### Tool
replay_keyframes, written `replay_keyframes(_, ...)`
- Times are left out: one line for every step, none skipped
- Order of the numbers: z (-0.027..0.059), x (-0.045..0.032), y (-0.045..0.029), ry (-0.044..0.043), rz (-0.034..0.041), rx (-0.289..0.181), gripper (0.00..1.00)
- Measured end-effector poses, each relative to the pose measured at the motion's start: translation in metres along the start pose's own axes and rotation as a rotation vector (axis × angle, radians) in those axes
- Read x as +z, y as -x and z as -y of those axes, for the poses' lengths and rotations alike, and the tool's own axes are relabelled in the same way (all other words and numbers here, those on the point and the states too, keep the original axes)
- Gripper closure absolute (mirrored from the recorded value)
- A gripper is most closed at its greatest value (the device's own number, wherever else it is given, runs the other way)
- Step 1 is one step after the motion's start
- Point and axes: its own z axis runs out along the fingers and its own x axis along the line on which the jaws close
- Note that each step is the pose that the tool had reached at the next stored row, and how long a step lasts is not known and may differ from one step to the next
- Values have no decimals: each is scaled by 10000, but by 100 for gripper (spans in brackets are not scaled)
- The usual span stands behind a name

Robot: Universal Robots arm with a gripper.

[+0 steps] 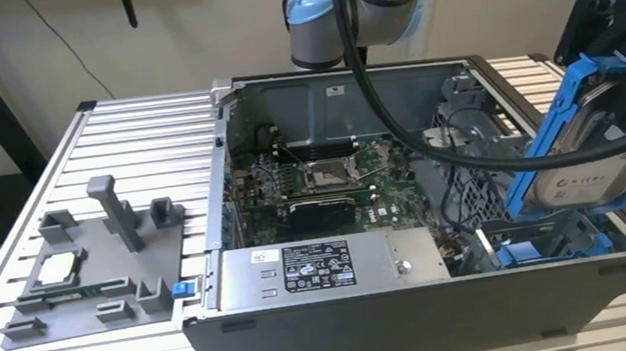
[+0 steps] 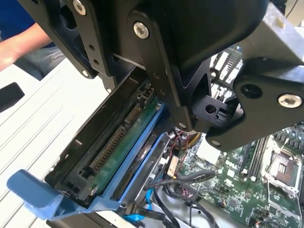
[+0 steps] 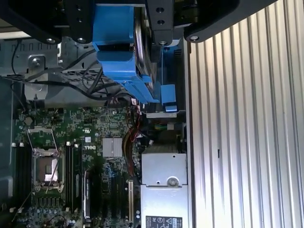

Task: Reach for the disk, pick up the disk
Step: 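Pick up the disk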

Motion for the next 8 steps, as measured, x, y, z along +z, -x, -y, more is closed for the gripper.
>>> replay_keyframes(-2, 10, -1, 0, -2, 0, 100)
replay_keyframes(-2, 14, -1, 0, -2, 0, 100)
replay_keyframes(-2, 13, -1, 0, -3, 0, 100)
replay_keyframes(-2, 13, -1, 0, -4, 0, 100)
replay_keyframes(-2, 14, -1, 0, -3, 0, 100)
replay_keyframes(-2, 15, -1, 0, -3, 1, 100)
replay_keyframes(-2, 15, -1, 0, -3, 0, 100)
replay_keyframes(-2, 15, -2, 0, -3, 0, 100)
